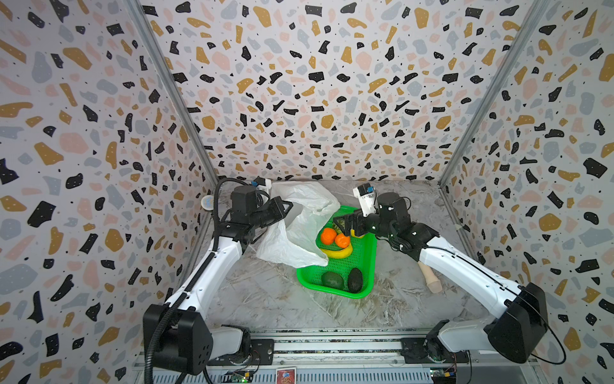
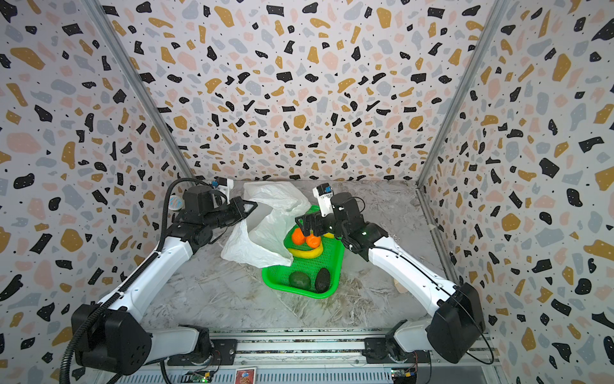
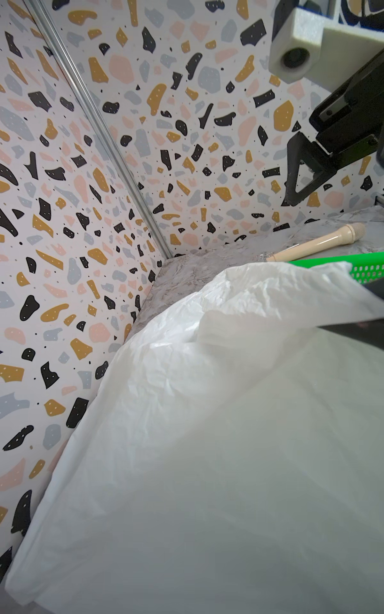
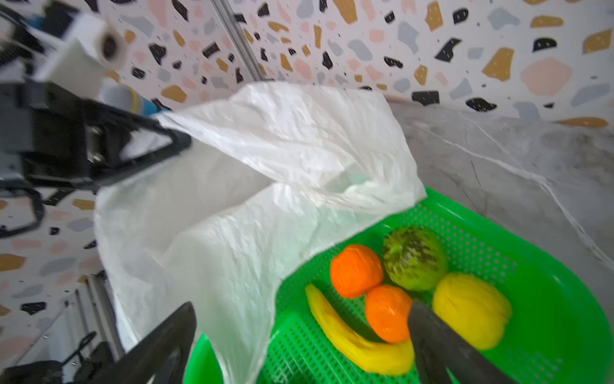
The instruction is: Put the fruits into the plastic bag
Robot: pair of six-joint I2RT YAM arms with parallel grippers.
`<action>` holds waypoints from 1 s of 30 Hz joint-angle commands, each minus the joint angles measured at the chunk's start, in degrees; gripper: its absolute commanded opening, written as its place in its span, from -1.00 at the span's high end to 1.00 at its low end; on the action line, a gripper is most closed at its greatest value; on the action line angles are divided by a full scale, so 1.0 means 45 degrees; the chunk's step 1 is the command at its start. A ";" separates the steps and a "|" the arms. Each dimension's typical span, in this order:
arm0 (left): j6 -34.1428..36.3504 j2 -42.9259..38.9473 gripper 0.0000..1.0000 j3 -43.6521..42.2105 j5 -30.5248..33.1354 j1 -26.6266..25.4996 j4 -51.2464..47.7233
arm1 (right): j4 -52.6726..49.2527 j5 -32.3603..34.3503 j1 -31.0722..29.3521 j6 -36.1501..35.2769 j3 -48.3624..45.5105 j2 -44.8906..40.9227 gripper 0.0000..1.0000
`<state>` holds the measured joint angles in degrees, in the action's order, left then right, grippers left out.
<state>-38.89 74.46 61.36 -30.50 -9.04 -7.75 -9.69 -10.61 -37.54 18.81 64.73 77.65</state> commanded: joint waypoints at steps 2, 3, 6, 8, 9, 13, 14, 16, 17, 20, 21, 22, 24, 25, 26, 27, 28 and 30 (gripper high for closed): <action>0.0950 0.0489 1.00 -0.0049 0.0150 0.0212 -0.0465 | -0.2046 0.1190 -0.0287 -0.1445 -0.0721 0.0610 -0.90; 0.0946 0.0537 1.00 -0.0059 0.0110 0.0212 -0.0466 | -0.2382 0.1225 -0.0436 -0.1702 -0.0633 0.0899 -0.88; 0.0908 0.0617 1.00 -0.0119 0.0037 0.0212 -0.0388 | -0.3452 0.1312 -0.1206 -0.2595 -0.0148 0.1766 -0.86; 0.0914 0.0632 1.00 -0.0115 0.0102 0.0212 -0.0406 | -0.3931 0.1392 -0.1744 -0.3009 -0.0017 0.2224 -0.86; 0.0899 0.0648 1.00 -0.0109 0.0110 0.0212 -0.0396 | -0.4096 0.1254 -0.1873 -0.3084 0.0024 0.2356 -0.86; 0.0845 0.0680 1.00 -0.0145 0.0077 0.0212 -0.0378 | -0.4459 0.0230 -0.2250 -0.3480 0.0040 0.2740 -0.86; 0.0829 0.0668 1.00 -0.0178 0.0079 0.0212 -0.0370 | -0.4511 0.0020 -0.2355 -0.3596 0.0049 0.2848 -0.86; 0.0802 0.0678 1.00 -0.0175 0.0078 0.0212 -0.0368 | -0.4645 -0.0223 -0.2553 -0.3821 0.0188 0.3141 -0.86; 0.0794 0.0694 1.00 -0.0165 0.0094 0.0212 -0.0367 | -0.4720 -0.0254 -0.2640 -0.3881 0.0265 0.3348 -0.87; 0.0755 0.0732 1.00 -0.0107 0.0096 0.0212 -0.0363 | -0.5010 -0.0068 -0.2856 -0.3961 0.0638 0.4176 -0.85; 0.0706 0.0763 1.00 -0.0104 0.0079 0.0212 -0.0358 | -0.5038 -0.0063 -0.2888 -0.3927 0.0724 0.4426 -0.82; 0.0696 0.0775 1.00 -0.0099 0.0049 0.0221 -0.0368 | -0.5036 -0.0043 -0.2907 -0.3879 0.0817 0.4689 -0.79; 0.0674 0.0773 1.00 -0.0081 0.0051 0.0212 -0.0366 | -0.5061 -0.0096 -0.2908 -0.3751 0.0889 0.5100 -0.72; 0.0665 0.0774 1.00 -0.0074 0.0059 0.0212 -0.0368 | -0.5070 -0.0202 -0.2954 -0.3755 0.0870 0.5309 -0.70; 0.0674 0.0778 1.00 -0.0086 0.0073 0.0212 -0.0358 | -0.5073 -0.0218 -0.3002 -0.3740 0.0842 0.5459 -0.67; 0.0678 0.0778 1.00 -0.0085 0.0078 0.0212 -0.0383 | -0.5083 -0.0158 -0.3061 -0.3757 0.0788 0.5648 -0.63; 0.0674 0.0769 1.00 -0.0112 0.0072 0.0212 -0.0378 | -0.5110 -0.0034 -0.3139 -0.3760 0.0773 0.5811 -0.60; 0.0671 0.0778 1.00 -0.0139 0.0084 0.0212 -0.0387 | -0.5026 0.0205 -0.3196 -0.3687 0.0694 0.5961 -0.49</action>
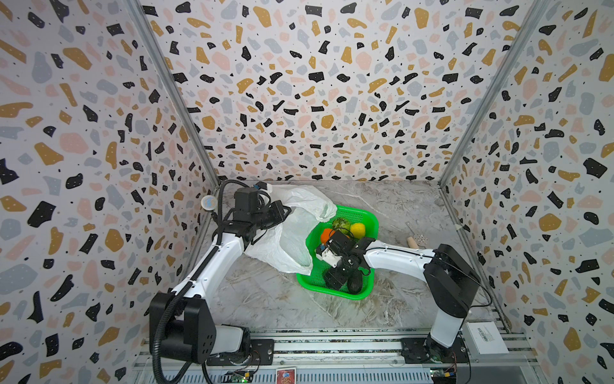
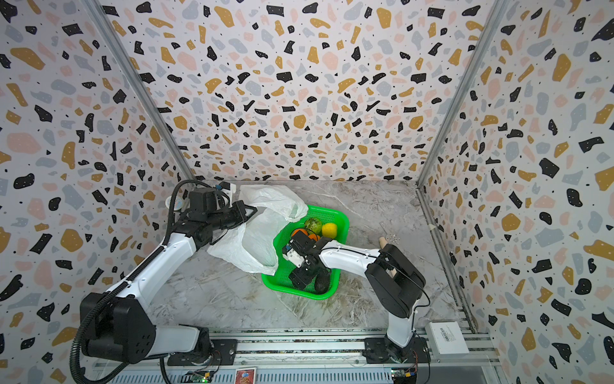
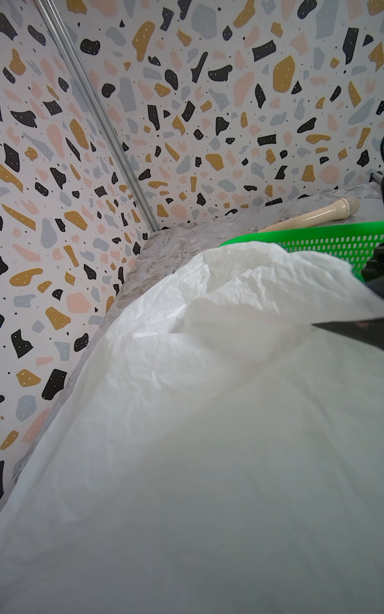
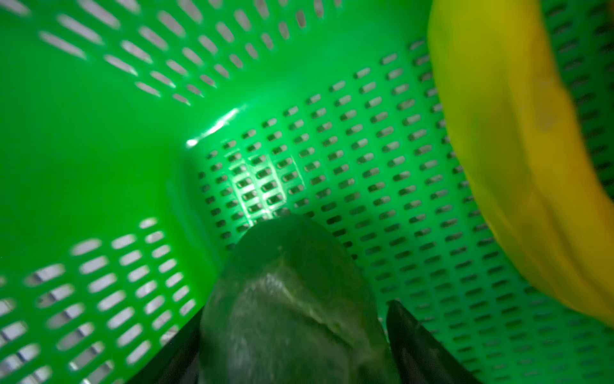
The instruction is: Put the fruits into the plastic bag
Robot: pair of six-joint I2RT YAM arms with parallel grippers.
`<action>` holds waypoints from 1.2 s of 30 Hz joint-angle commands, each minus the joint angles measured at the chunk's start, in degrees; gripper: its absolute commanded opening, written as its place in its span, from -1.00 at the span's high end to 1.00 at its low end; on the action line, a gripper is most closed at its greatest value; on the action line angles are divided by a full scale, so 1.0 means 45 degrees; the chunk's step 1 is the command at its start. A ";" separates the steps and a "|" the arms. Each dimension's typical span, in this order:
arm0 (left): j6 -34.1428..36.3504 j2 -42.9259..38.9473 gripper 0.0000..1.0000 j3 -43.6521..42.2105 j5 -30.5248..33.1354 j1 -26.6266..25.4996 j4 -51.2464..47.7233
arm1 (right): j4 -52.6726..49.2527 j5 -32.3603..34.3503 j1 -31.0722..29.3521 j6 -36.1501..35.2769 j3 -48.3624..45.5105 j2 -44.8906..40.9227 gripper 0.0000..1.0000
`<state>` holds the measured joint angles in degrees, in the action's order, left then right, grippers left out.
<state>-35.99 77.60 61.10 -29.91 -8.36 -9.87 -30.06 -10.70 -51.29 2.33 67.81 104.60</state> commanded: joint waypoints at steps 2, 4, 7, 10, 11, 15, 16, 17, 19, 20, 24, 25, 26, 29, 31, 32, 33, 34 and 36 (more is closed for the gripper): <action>0.0028 0.0043 1.00 -0.0130 -0.0014 0.0066 0.0101 | -0.0428 0.0343 -0.0129 0.0092 0.0068 -0.0046 -0.38; 0.0038 0.0057 1.00 -0.0132 -0.0024 0.0061 0.0103 | -0.0231 0.0354 -0.0107 0.0129 0.0096 -0.0260 -0.23; 0.0027 0.0069 1.00 -0.0120 -0.0013 0.0061 0.0106 | 0.0038 0.0427 -0.0019 0.0159 0.0144 -0.0785 -0.11; 0.0009 0.0057 1.00 -0.0103 -0.0020 0.0071 0.0103 | 0.0429 0.0428 0.0093 0.0187 0.0048 -0.1654 0.02; -0.0009 0.0027 1.00 -0.0112 -0.0028 0.0061 0.0103 | 0.0581 0.0455 0.0142 0.0231 0.0024 -0.1951 0.04; -0.0055 0.0001 1.00 -0.0118 -0.0016 0.0061 0.0084 | 0.1250 0.0394 0.0414 0.0392 0.0113 -0.3417 0.10; -0.0067 -0.0026 1.00 -0.0117 -0.0024 0.0061 0.0098 | 0.1478 0.0229 0.0486 0.0430 0.0220 -0.3733 0.10; -0.0085 -0.0045 1.00 -0.0109 -0.0028 0.0061 0.0101 | 0.1678 -0.0021 0.0531 0.0454 0.0319 -0.3942 0.11; -0.0174 -0.0070 1.00 -0.0157 -0.0061 0.0061 0.0156 | 0.2099 -0.0849 0.0611 0.0478 0.0723 -0.4080 0.11; -0.0262 -0.0105 1.00 -0.0193 -0.0118 0.0061 0.0243 | 0.2242 -0.1204 0.0616 0.0519 0.1005 -0.3952 0.11; -0.1020 -0.0247 1.00 -0.0520 -0.0584 0.0061 0.0919 | 0.2579 -0.2895 0.0616 0.1017 0.2733 -0.2421 0.10; -0.1239 -0.0290 1.00 -0.0586 -0.0707 0.0061 0.1125 | 0.2643 -0.3411 0.0615 0.1195 0.3330 -0.1890 0.10; -0.1363 -0.0345 1.00 -0.0627 -0.0772 0.0061 0.1217 | 0.2738 -0.3825 0.0613 0.1384 0.3851 -0.1402 0.10; -0.1658 -0.0557 1.00 -0.0632 -0.0893 0.0061 0.1444 | 0.2802 -0.4686 0.0626 0.1941 0.5935 0.0407 0.09; -0.1886 -0.0728 1.00 -0.0600 -0.0945 0.0061 0.1578 | 0.2569 -0.4961 0.0719 0.2409 0.7583 0.1604 0.06; -0.2023 -0.0820 1.00 -0.0605 -0.1031 0.0061 0.1667 | 0.2496 -0.5041 0.0848 0.2725 0.8213 0.2061 0.05; -0.2168 -0.0884 1.00 -0.0609 -0.1126 0.0045 0.1791 | 0.2606 -0.5205 0.1027 0.3133 0.8664 0.2465 0.04; -0.2329 -0.0971 1.00 -0.0643 -0.1204 0.0044 0.1892 | 0.2994 -0.5474 0.1259 0.3885 0.8997 0.2806 0.02; -0.2575 -0.1147 1.00 -0.0721 -0.1294 -0.0007 0.2126 | 0.3869 -0.5534 0.1632 0.4862 0.9130 0.3061 0.01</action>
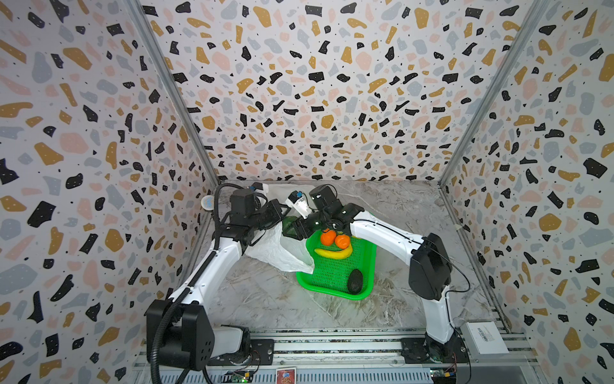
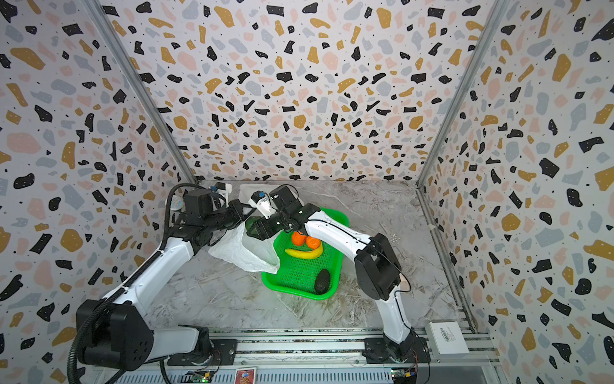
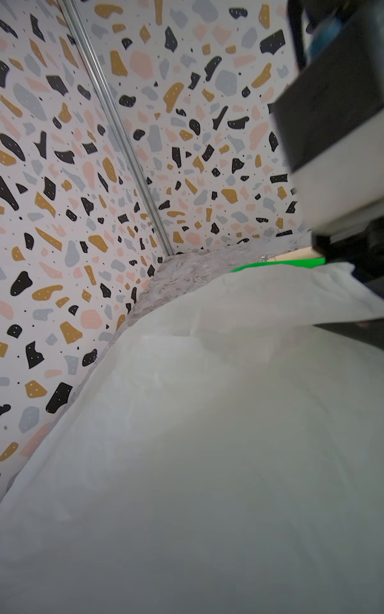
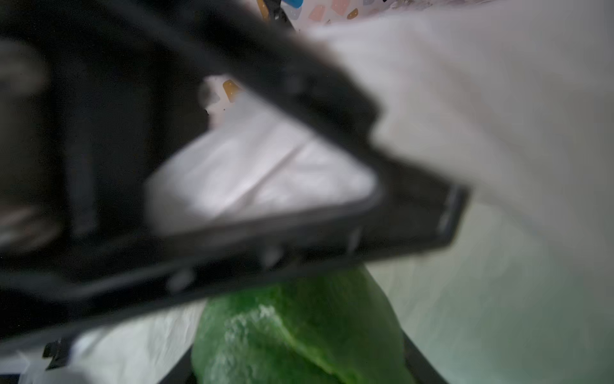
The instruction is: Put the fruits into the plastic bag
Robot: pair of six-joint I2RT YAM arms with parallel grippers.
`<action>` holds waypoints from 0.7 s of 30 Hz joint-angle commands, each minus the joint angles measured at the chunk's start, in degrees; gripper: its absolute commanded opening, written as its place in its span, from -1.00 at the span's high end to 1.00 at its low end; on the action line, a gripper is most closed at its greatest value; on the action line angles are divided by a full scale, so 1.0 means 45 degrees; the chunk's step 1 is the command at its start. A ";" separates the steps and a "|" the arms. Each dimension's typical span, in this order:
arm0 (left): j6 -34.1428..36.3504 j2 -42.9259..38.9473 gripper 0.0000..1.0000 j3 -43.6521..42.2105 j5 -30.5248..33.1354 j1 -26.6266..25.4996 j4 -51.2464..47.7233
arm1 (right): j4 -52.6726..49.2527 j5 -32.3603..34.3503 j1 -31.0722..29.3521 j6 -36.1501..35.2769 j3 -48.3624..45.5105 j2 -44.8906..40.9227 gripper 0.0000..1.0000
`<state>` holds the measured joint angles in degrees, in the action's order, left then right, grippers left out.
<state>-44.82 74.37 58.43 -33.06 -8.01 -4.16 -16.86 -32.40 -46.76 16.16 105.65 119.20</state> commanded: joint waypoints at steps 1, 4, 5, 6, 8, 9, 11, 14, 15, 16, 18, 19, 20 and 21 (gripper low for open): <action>-0.0712 -0.0479 1.00 -0.0167 -0.0639 -0.0145 0.0923 | 0.1403 -0.0710 0.0782 0.2177 0.0736 -0.0124 0.00; -0.0923 -0.0582 1.00 -0.0297 -0.0773 -0.0336 0.1199 | 0.2214 -0.0796 0.0902 0.2655 0.1038 0.0011 -0.03; -0.1017 -0.0574 1.00 -0.0358 -0.0853 -0.0377 0.1308 | 0.2272 -0.0852 0.0866 0.2693 0.1150 0.0067 -0.04; -0.1145 -0.0589 1.00 -0.0424 -0.0910 -0.0407 0.1513 | 0.2364 -0.0900 0.0803 0.2803 0.1196 0.0113 -0.07; -0.1214 -0.0590 1.00 -0.0447 -0.0976 -0.0427 0.1647 | 0.2520 -0.0989 0.0625 0.2866 0.0976 0.0094 -0.11; -0.1212 -0.0589 1.00 -0.0417 -0.0993 -0.0427 0.1696 | 0.2486 -0.0983 0.0494 0.2797 0.0842 0.0113 -0.14; -0.1410 -0.0599 1.00 -0.0390 -0.1121 -0.0424 0.1911 | 0.2299 -0.0946 0.0214 0.2582 0.0749 0.0222 -0.29; -0.1843 -0.0569 1.00 -0.0334 -0.1319 -0.0425 0.2292 | 0.1723 -0.0923 -0.0158 0.2167 0.0898 0.0490 -0.59; -0.1876 -0.0568 1.00 -0.0306 -0.1340 -0.0421 0.2314 | 0.1554 -0.0934 -0.0193 0.2067 0.0881 0.0523 -0.67; -0.1882 -0.0570 1.00 -0.0272 -0.1316 -0.0424 0.2331 | 0.1435 -0.0968 -0.0192 0.1981 0.0845 0.0519 -0.70; -0.1920 -0.0591 1.00 -0.0254 -0.1306 -0.0427 0.2408 | 0.1244 -0.1080 -0.0145 0.1590 0.0674 0.0344 -0.74; -0.1927 -0.0578 1.00 -0.0254 -0.1321 -0.0426 0.2408 | 0.1118 -0.1025 -0.0116 0.1477 0.0618 0.0249 -0.75; -0.1916 -0.0570 1.00 -0.0233 -0.1325 -0.0427 0.2429 | 0.1016 -0.1021 -0.0070 0.1361 0.0542 0.0149 -0.76; -0.1898 -0.0564 1.00 -0.0200 -0.1307 -0.0427 0.2417 | 0.0991 -0.1032 -0.0024 0.1294 0.0387 0.0013 -0.75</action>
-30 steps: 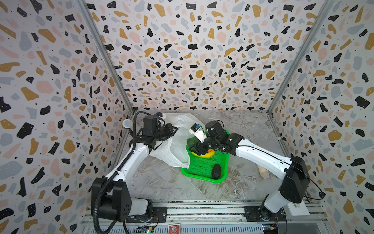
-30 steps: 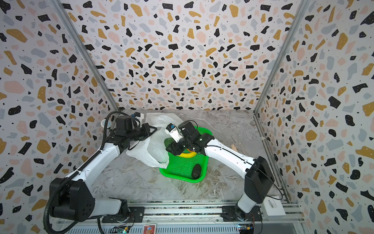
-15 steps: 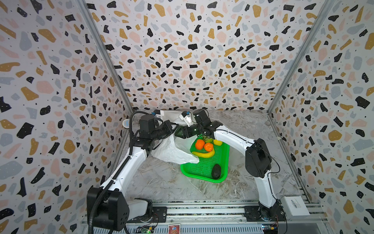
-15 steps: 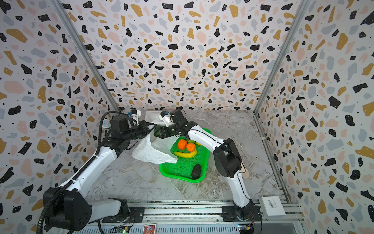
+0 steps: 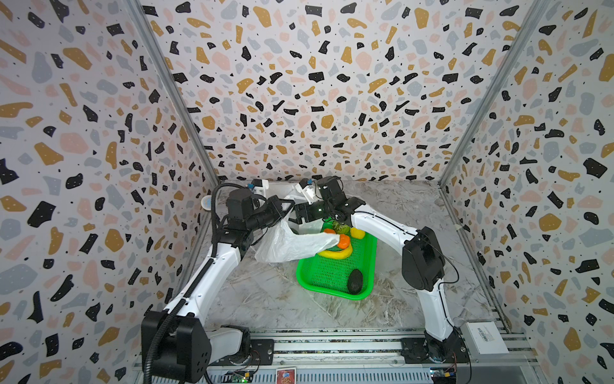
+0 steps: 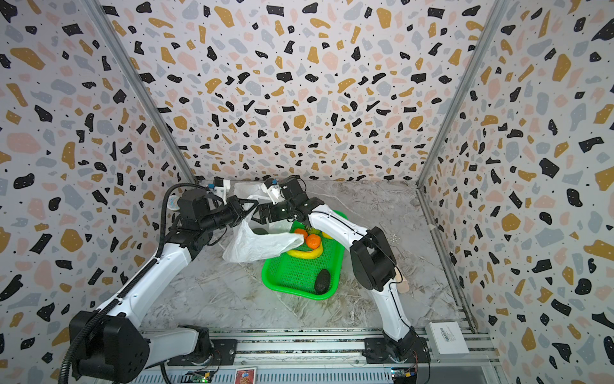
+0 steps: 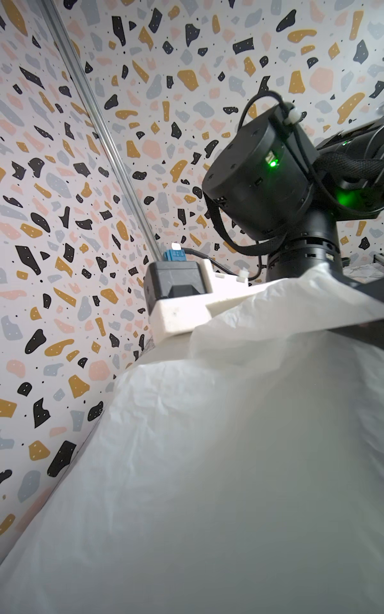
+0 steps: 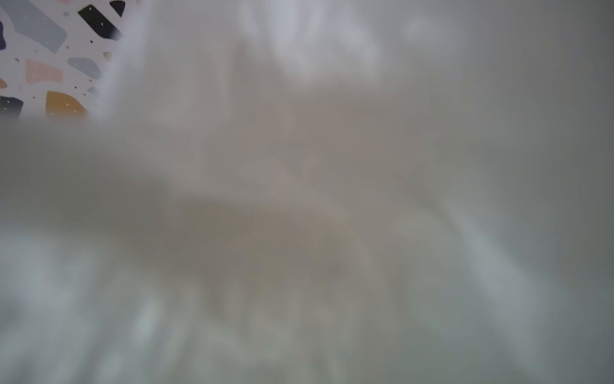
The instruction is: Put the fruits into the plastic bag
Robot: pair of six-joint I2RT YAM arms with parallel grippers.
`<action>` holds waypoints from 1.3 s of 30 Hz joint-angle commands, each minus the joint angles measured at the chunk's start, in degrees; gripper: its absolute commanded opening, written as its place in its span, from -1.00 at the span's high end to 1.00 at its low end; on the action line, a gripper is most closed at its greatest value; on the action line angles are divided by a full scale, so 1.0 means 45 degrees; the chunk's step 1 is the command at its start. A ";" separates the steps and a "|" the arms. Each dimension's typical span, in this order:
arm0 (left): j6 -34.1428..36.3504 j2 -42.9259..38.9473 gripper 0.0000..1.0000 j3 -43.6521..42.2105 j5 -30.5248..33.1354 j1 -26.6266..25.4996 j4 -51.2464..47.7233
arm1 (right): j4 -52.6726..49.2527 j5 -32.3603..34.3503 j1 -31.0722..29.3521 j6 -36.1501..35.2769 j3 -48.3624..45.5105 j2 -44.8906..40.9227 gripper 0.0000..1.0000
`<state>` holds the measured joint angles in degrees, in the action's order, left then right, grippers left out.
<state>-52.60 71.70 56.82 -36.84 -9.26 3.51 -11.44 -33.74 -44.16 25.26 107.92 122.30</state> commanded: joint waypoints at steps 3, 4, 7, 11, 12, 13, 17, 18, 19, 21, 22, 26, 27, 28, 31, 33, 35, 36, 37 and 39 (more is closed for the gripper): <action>0.0048 0.0139 1.00 0.0353 -0.0333 -0.0150 0.0481 | 0.0135 -0.0890 -0.0331 -0.0579 -0.1067 -0.1392 -0.73; 0.0227 0.0174 1.00 0.0451 -0.0242 -0.0141 0.0232 | 0.0277 -0.0729 -0.0229 -0.0527 -0.1479 -0.1741 -0.72; 0.1183 0.0233 1.00 0.0803 0.0146 -0.0131 -0.0618 | 0.0693 0.0661 0.0079 -0.0495 -0.3036 -0.3254 -0.69; 0.2510 0.0311 1.00 0.1164 0.0791 -0.0132 -0.1820 | 0.1228 0.2715 0.0289 -0.0859 -0.5466 -0.5910 -0.69; 0.2818 0.0349 1.00 0.1208 0.0965 -0.0115 -0.2036 | 0.1436 0.3093 0.0316 -0.0955 -0.6135 -0.6690 -0.70; 0.3094 0.0388 1.00 0.1202 0.1100 -0.0130 -0.2234 | 0.1568 0.3410 0.0340 -0.1035 -0.6734 -0.7330 -0.70; 0.4138 0.0659 1.00 0.1198 0.1273 -0.0126 -0.2763 | 0.1582 0.4900 0.0564 -0.0866 -0.9087 -0.9676 -0.71; 0.4330 0.0746 1.00 0.1197 0.1226 -0.0111 -0.2810 | 0.1401 0.5285 0.0645 -0.0772 -0.9597 -1.0118 -0.71; 0.4460 0.0834 1.00 0.1232 0.1161 -0.0111 -0.2890 | 0.1268 0.5522 0.0699 -0.0743 -1.0012 -1.0413 -0.70; 0.4822 0.1068 1.00 0.1416 0.0848 -0.0110 -0.3101 | 0.0680 0.6171 0.0711 -0.1023 -1.0684 -1.0758 -0.70; 0.5007 0.1165 1.00 0.1537 0.0723 -0.0108 -0.3267 | 0.0288 0.6368 0.0683 -0.1234 -1.0813 -1.0791 -0.69; 0.5608 0.1378 1.00 0.2098 0.0737 -0.0111 -0.3921 | -0.2154 0.6748 0.0661 -0.2273 -1.0525 -1.0314 -0.70; 0.5633 0.1366 1.00 0.2119 0.0764 -0.0101 -0.3899 | -0.2656 0.6750 0.0614 -0.2472 -1.0402 -1.0157 -0.70; 0.5651 0.1352 1.00 0.2138 0.0762 -0.0099 -0.3886 | -0.3236 0.6709 0.0578 -0.2643 -1.0289 -0.9962 -0.71; 0.5562 0.1401 1.00 0.2084 0.0798 -0.0104 -0.3767 | -0.4777 0.6535 0.0253 -0.3345 -0.9847 -0.9234 -0.72; 0.5481 0.1502 1.00 0.2044 0.0818 -0.0111 -0.3748 | -0.5609 0.6728 -0.0145 -0.3770 -0.9586 -0.8739 -0.74; 0.5458 0.1555 1.00 0.2033 0.0829 -0.0109 -0.3748 | -0.6186 0.6953 -0.0714 -0.4074 -0.9435 -0.8261 -0.77; 0.5440 0.1583 1.00 0.2040 0.0841 -0.0089 -0.3748 | -0.6357 0.7070 -0.0925 -0.4160 -0.9396 -0.8077 -0.78; 0.5419 0.1602 1.00 0.2046 0.0839 -0.0098 -0.3739 | -0.6490 0.7209 -0.1113 -0.4199 -0.9402 -0.7855 -0.80; 0.5400 0.1627 1.00 0.2127 0.0851 -0.0111 -0.3754 | -0.6731 0.7451 -0.1306 -0.4187 -0.9322 -0.7411 -0.82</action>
<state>-29.10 78.76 64.88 -32.49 -9.61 -13.72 -35.38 -2.66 -48.71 8.64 64.05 87.88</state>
